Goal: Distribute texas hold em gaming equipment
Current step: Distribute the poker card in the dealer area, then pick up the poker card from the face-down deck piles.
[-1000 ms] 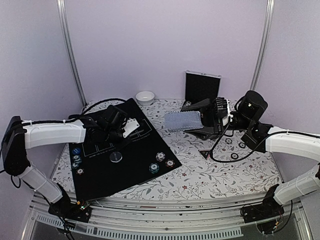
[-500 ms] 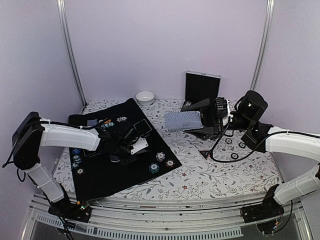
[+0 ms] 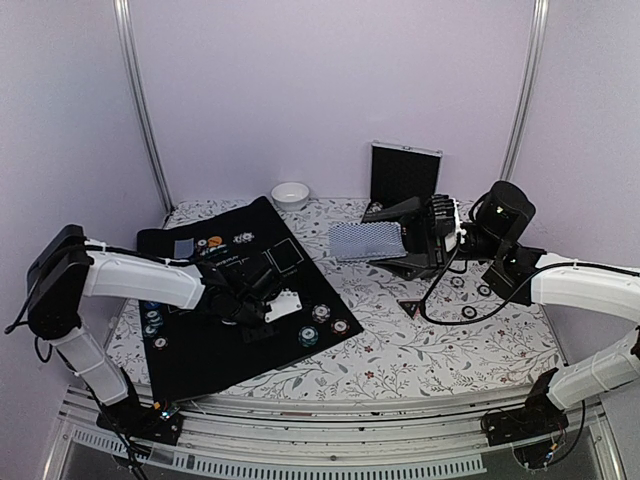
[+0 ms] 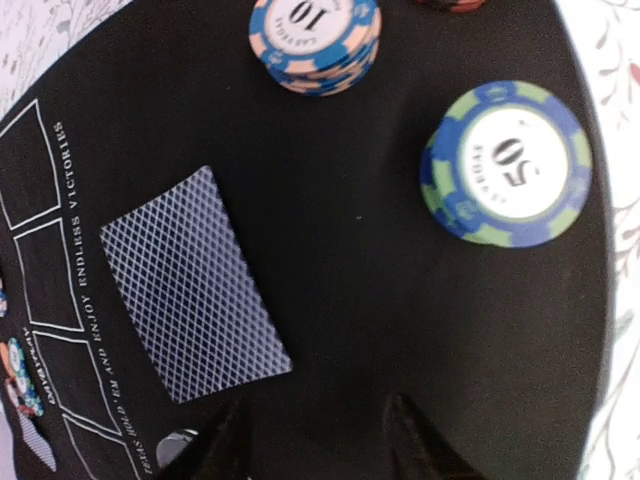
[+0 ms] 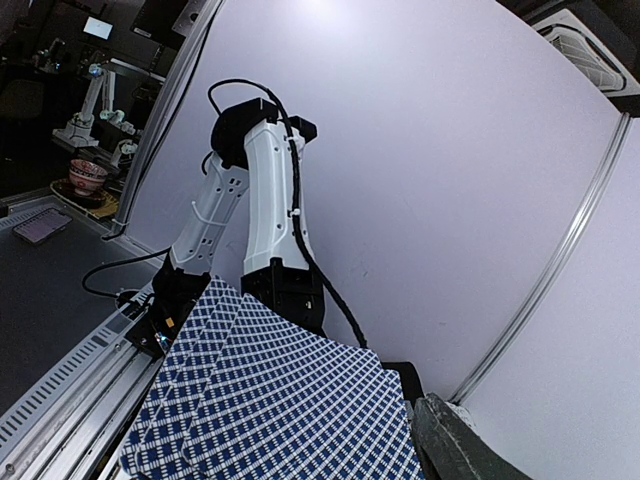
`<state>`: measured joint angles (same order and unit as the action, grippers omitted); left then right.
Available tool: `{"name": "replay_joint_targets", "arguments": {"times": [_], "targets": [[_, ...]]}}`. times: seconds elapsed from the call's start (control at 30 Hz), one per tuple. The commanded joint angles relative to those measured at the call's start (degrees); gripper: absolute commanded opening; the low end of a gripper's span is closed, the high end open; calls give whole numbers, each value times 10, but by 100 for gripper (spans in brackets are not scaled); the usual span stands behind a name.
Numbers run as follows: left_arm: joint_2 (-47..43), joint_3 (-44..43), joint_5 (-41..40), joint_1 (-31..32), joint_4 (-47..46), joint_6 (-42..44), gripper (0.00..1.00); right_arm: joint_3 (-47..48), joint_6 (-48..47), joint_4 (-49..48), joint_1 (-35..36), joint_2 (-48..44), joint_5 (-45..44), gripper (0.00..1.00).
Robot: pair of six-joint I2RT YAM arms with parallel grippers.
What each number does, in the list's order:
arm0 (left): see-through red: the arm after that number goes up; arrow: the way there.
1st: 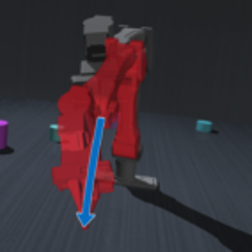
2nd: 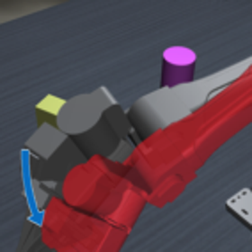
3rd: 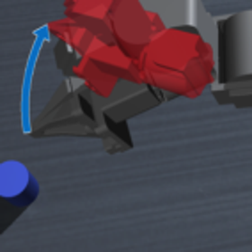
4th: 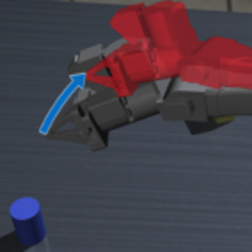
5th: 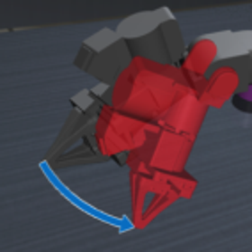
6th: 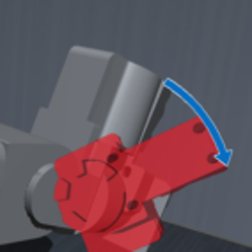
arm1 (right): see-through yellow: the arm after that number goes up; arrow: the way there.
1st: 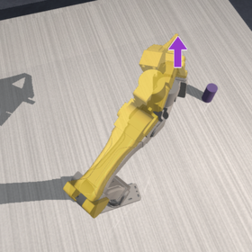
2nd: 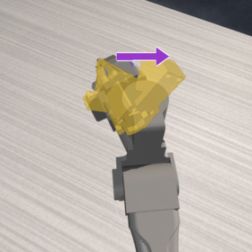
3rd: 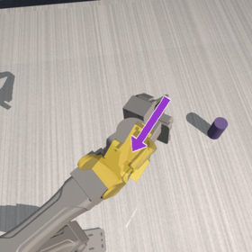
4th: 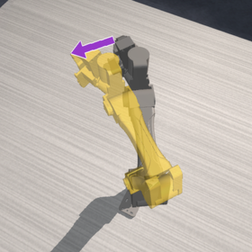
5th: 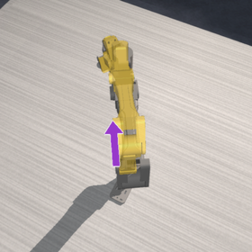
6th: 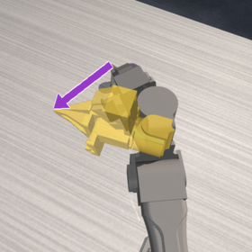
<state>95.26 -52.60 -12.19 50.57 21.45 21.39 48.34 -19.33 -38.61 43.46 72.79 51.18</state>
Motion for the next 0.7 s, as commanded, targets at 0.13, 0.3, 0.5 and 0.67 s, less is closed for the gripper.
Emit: {"name": "replay_joint_targets", "arguments": {"times": [0.13, 0.3, 0.5, 0.67], "targets": [[-123, -7, 70, 4, 2, 22, 61, 4, -2, -10, -3, -19, -3, 59], [-242, -12, 119, 4, -56, 57, 60, 5, -2, -10, -4, -18, -2, 59], [-376, 28, 301, 6, -238, 83, 44, 6, -1, -11, -3, -17, 4, 59], [-331, -88, 346, 25, -179, 101, 45, 9, 1, -10, -4, -17, 4, 60]]}}
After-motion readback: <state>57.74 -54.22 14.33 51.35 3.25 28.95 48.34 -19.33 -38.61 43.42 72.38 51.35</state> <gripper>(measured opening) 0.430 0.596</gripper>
